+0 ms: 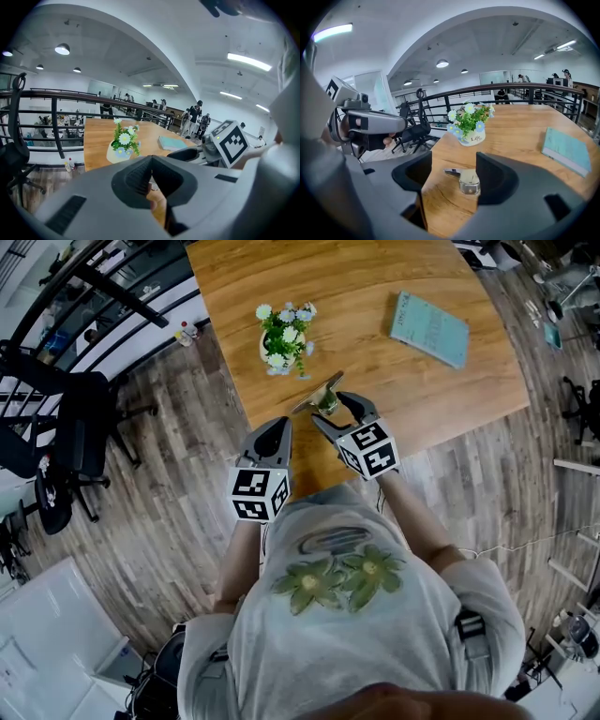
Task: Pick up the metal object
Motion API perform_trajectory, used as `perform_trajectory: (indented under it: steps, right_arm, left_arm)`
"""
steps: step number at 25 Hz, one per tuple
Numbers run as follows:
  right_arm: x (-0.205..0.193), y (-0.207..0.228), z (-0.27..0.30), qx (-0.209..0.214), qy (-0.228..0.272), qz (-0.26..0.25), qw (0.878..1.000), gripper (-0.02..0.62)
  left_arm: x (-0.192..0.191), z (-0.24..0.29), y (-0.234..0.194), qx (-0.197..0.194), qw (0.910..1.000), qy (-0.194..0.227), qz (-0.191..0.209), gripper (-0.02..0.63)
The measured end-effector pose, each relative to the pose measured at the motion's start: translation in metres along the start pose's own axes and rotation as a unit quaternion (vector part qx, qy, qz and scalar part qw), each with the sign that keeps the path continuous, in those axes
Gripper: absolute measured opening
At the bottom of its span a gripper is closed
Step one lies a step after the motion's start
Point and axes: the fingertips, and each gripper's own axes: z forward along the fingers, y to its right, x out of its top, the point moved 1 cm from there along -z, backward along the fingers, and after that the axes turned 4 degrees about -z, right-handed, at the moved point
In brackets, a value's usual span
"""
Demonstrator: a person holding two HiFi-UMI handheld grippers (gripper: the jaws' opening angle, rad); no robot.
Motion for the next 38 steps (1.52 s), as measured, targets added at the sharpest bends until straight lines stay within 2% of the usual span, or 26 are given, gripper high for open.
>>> perform_trajectory:
  steps: [10, 18, 31, 38]
  right_arm:
    - [-0.021, 0.011, 0.027, 0.002, -0.034, 0.007, 0.999, 0.279]
    - [-0.035, 0.019, 0.042, -0.015, -0.049, 0.005, 0.999, 0.279]
    - [-0.067, 0.028, 0.07, -0.048, -0.102, -0.024, 0.993, 0.279]
    - [-0.075, 0.035, 0.081, -0.054, -0.111, -0.019, 0.992, 0.279]
  left_arm:
    - [-0.006, 0.008, -0.011, 0.012, 0.9997, -0.015, -0.014, 0.014]
    - [-0.007, 0.018, -0.012, 0.006, 0.9997, -0.019, -0.016, 0.014]
    - [-0.026, 0.021, -0.021, 0.01, 0.9985, -0.043, -0.033, 0.014]
    - [-0.025, 0.032, -0.016, 0.0, 0.9985, -0.048, -0.028, 0.014]
